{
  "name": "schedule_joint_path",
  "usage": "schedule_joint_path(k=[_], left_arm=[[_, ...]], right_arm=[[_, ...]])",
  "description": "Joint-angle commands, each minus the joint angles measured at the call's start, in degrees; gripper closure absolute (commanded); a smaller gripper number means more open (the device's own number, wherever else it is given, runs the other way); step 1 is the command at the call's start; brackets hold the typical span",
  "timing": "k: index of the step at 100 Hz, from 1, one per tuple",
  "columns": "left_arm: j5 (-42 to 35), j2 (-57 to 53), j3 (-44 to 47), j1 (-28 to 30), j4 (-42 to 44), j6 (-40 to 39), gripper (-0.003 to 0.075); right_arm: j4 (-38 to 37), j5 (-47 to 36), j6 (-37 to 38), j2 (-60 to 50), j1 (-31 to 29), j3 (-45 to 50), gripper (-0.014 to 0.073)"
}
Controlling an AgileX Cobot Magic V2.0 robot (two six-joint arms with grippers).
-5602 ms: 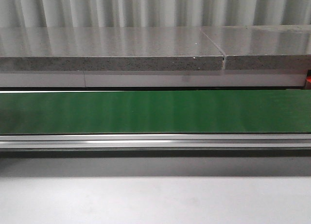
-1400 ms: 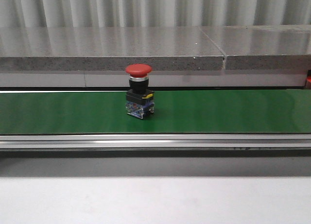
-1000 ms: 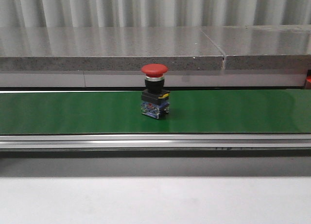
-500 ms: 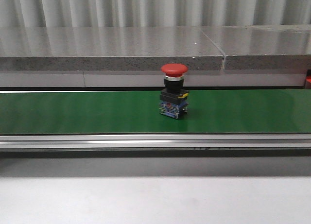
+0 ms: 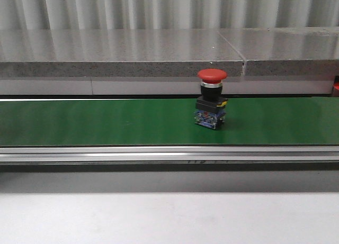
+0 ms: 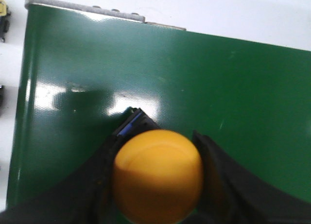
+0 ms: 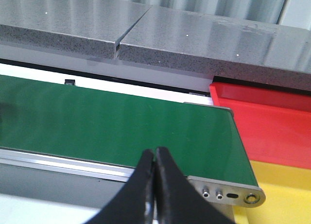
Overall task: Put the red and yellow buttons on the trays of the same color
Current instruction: 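Set the yellow button on the green belt and release it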
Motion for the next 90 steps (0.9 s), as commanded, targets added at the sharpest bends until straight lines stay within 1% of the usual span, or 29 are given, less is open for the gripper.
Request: schedule_joint_path(k=[1,4,11,18,25,30,32,37,42,46,51,68,90], left_arm=[[-0.9,-1.6,-1.9,-0.2,-1.9,0.1,0.0729],[-0.9,-1.6,-1.9,-0.2,-1.9,0.1,0.0717],[-0.6,-1.6,-1.9,-0.2,-1.8,0.1,0.0661],[0.0,-1.6,-1.9,-0.2,-1.7,0.1,0.0572],[0.7,-1.5,-1.9,-0.2,-1.3,0.1,0.0448],[1.2,-1.5,-1.9,-0.2,-1.2,0.1,0.0330],[1.3,-1.5,-1.9,-0.2,-1.2,0.1,0.0300],[1.5,-1.5,-1.9,-0.2,-1.2,0.1,0.0187],[1.8,-1.5,-1.9,-0.2,-1.2,0.1,0.0113],[2.1,-1.5,-1.9,-0.2,-1.3,0.1,0.0074],[2.6,-1.5,-2.1,-0.2,-1.4,0.1,0.0057],[5.0,-2.1,-4.2,-1.0,-1.6,1.1,0.0057],[5.8,-7.1,-5.5,-3.8,-1.6,2.2,0.0057]], right_arm=[[-0.6,-4.5,-0.2,-0.9,0.0,-0.4,0.0662],[-0.6,-4.5,-0.2,-0.9,0.0,-0.4,0.0662],[-0.6,-4.5,-0.2,-0.9,0.0,-0.4,0.0662],[-0.6,-4.5,-0.2,-0.9,0.0,-0.4,0.0662],[-0.6,-4.5,-0.2,-0.9,0.0,-0.4,0.0662],[-0.6,-4.5,-0.2,-0.9,0.0,-0.4,0.0662],[-0.6,-4.5,-0.2,-0.9,0.0,-0.4,0.0662],[-0.6,-4.5,-0.2,-0.9,0.0,-0.4,0.0662],[-0.6,-4.5,-0.2,-0.9,0.0,-0.4,0.0662],[-0.6,-4.5,-0.2,-0.9,0.0,-0.4,0.0662],[-0.6,-4.5,-0.2,-0.9,0.0,-0.4,0.0662],[-0.6,-4.5,-0.2,-0.9,0.0,-0.4,0.0662],[-0.6,-4.5,-0.2,-0.9,0.0,-0.4,0.0662]])
